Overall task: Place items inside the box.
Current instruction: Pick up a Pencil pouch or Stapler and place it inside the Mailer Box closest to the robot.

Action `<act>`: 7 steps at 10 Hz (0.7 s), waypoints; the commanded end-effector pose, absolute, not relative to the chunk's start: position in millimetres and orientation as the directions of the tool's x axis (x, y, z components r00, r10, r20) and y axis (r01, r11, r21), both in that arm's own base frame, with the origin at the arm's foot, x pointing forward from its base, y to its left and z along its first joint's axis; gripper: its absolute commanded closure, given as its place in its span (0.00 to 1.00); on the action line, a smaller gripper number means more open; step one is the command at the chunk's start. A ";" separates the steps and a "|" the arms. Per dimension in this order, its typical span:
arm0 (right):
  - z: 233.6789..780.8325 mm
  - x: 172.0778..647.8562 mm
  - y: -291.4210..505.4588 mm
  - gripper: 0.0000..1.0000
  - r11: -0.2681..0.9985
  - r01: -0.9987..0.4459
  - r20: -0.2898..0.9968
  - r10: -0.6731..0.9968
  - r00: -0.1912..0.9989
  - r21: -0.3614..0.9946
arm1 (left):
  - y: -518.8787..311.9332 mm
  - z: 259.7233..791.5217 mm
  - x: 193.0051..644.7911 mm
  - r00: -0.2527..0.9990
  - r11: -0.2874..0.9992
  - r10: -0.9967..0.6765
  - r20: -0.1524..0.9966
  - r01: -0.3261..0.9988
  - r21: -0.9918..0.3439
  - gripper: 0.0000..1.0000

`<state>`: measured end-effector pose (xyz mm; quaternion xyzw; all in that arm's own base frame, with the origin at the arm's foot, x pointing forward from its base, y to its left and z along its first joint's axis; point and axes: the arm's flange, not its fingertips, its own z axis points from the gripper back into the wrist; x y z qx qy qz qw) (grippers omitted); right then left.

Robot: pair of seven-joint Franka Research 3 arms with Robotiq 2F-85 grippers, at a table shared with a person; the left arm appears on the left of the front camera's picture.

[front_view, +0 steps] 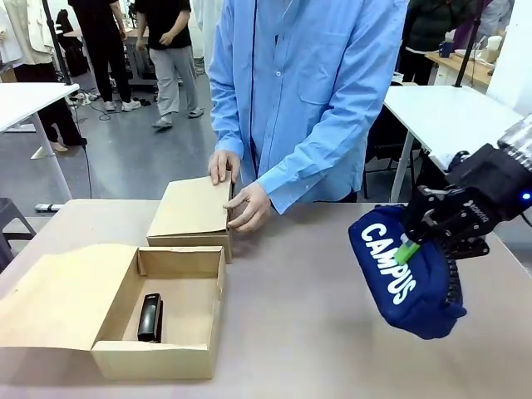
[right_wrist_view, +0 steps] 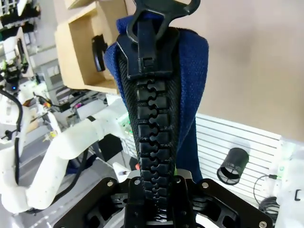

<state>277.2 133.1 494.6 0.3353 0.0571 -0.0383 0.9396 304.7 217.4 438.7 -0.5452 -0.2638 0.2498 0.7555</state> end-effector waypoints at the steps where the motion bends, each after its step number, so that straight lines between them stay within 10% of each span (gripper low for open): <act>1: 460.7 242.1 155.8 0.93 0.779 0.122 -0.139 -0.045 0.989 0.615 | 218.0 438.3 303.9 0.736 0.280 0.662 0.142 -0.067 -0.958 0.00; 7: 460.1 247.8 175.7 0.93 0.803 0.122 -0.141 -0.048 0.989 0.583 | 218.0 438.3 303.9 0.736 0.280 0.662 0.142 -0.067 -0.958 0.00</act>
